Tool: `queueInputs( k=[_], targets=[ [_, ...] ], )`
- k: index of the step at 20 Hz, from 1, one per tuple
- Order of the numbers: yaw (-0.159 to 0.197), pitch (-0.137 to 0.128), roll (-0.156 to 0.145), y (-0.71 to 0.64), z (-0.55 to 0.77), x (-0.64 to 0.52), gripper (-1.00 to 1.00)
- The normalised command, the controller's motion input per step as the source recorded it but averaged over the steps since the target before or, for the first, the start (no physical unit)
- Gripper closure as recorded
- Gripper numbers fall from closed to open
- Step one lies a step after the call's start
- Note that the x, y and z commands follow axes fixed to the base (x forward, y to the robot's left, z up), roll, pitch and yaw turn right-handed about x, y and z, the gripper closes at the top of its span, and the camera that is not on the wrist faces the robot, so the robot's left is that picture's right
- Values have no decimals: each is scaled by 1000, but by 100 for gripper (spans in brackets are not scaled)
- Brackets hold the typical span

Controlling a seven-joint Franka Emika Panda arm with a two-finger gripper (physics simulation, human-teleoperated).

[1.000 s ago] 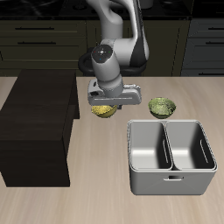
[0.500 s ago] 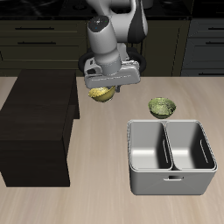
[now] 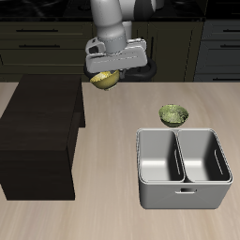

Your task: Place the yellow bowl on top of the shelf

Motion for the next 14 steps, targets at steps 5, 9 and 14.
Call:
queueInputs(
  k=[5, 9, 14],
  targets=[
    [-1, -68, 2, -101, 551, -74, 100],
    [14, -64, -13, -38, 413, -85, 100],
    [6, -35, 10, 8, 257, -61, 100]
  ],
)
